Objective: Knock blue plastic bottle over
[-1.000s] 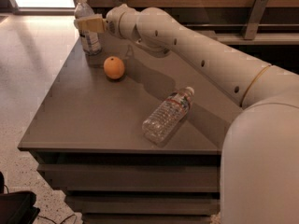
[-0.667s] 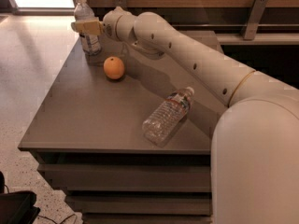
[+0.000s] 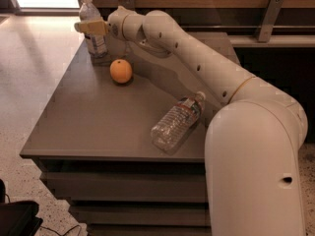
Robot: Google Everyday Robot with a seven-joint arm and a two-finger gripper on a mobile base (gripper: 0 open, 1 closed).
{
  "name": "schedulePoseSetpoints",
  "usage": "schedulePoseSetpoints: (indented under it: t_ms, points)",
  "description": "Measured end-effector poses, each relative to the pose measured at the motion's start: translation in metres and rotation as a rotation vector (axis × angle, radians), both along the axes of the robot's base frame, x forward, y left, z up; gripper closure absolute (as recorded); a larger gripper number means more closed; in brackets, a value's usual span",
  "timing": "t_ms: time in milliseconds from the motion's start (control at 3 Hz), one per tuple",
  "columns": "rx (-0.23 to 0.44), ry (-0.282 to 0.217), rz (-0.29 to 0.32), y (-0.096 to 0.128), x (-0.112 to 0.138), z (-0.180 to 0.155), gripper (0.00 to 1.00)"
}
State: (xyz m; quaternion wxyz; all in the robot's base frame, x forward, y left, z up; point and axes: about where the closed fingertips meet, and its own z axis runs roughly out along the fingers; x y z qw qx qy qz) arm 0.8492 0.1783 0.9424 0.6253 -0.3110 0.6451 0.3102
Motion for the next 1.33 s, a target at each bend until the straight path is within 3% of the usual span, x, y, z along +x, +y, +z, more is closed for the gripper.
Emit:
schedulePoseSetpoints:
  t_ms: [333, 667, 1333]
  points:
    - [-0.011, -0.009, 0.051, 0.008, 0.001, 0.005, 0.0]
    - [-0.021, -0.022, 0.09, 0.017, 0.002, 0.006, 0.19]
    - [-0.019, -0.02, 0.096, 0.022, 0.0, 0.005, 0.65]
